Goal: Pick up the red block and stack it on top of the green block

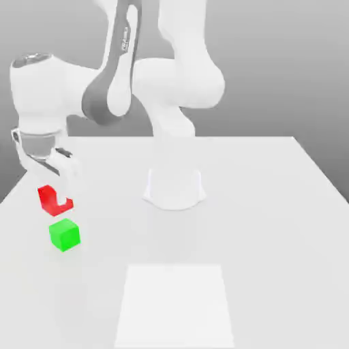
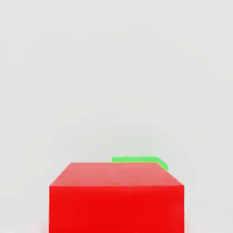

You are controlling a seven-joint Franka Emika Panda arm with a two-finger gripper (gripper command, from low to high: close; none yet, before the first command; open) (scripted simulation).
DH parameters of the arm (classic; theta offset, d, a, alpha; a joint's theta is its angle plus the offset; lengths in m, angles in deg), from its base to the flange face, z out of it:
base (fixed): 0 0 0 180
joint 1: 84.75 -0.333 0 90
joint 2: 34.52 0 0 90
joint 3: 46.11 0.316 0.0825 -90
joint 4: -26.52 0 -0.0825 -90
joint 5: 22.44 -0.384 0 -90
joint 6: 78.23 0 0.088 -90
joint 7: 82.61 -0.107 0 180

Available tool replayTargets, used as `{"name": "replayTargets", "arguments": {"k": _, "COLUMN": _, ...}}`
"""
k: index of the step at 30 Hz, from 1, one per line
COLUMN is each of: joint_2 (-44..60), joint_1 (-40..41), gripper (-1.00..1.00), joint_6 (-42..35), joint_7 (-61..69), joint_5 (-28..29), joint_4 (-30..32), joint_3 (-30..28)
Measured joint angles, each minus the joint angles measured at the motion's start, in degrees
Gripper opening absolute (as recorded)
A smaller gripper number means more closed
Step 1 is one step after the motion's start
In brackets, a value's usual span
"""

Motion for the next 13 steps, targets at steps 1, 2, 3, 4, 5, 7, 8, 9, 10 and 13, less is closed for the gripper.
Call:
{"name": "replayTargets", "arguments": {"k": 1, "joint_2": 1.03, "joint_1": -0.72, "gripper": -1.00, "joint_6": 0.84, "joint_7": 1.26, "joint_5": -1.87, "joint_4": 0.07, "joint_3": -0.49}}
{"name": "replayTargets", "arguments": {"k": 2, "joint_2": 2.19, "joint_1": -1.79, "gripper": -1.00, "joint_6": 1.79, "joint_7": 2.55, "joint_5": -3.74, "joint_4": 0.07, "joint_3": -1.20}}
{"name": "replayTargets", "arguments": {"k": 3, "joint_2": 3.42, "joint_1": -2.81, "gripper": -1.00, "joint_6": 2.78, "joint_7": 3.87, "joint_5": -5.66, "joint_4": 0.03, "joint_3": -1.75}}
{"name": "replayTargets", "arguments": {"k": 4, "joint_2": 4.69, "joint_1": -3.57, "gripper": -1.00, "joint_6": 3.77, "joint_7": 5.21, "joint_5": -7.61, "joint_4": -0.03, "joint_3": -2.02}}
{"name": "replayTargets", "arguments": {"k": 5, "joint_2": 5.96, "joint_1": -4.38, "gripper": -1.00, "joint_6": 4.85, "joint_7": 6.51, "joint_5": -9.49, "joint_4": -0.09, "joint_3": -2.33}}
{"name": "replayTargets", "arguments": {"k": 7, "joint_2": 8.48, "joint_1": -5.56, "gripper": -1.00, "joint_6": 7.08, "joint_7": 8.86, "joint_5": -12.88, "joint_4": -0.19, "joint_3": -2.63}}
{"name": "replayTargets", "arguments": {"k": 8, "joint_2": 9.71, "joint_1": -5.99, "gripper": -1.00, "joint_6": 8.23, "joint_7": 9.85, "joint_5": -14.31, "joint_4": -0.22, "joint_3": -2.66}}
{"name": "replayTargets", "arguments": {"k": 9, "joint_2": 10.91, "joint_1": -6.32, "gripper": -1.00, "joint_6": 9.42, "joint_7": 10.66, "joint_5": -15.47, "joint_4": -0.24, "joint_3": -2.60}}
{"name": "replayTargets", "arguments": {"k": 10, "joint_2": 12.07, "joint_1": -6.46, "gripper": -1.00, "joint_6": 10.68, "joint_7": 11.17, "joint_5": -16.19, "joint_4": -0.23, "joint_3": -2.61}}
{"name": "replayTargets", "arguments": {"k": 13, "joint_2": 15.02, "joint_1": -6.84, "gripper": 1.00, "joint_6": 14.25, "joint_7": 11.00, "joint_5": -16.01, "joint_4": -0.10, "joint_3": -2.95}}
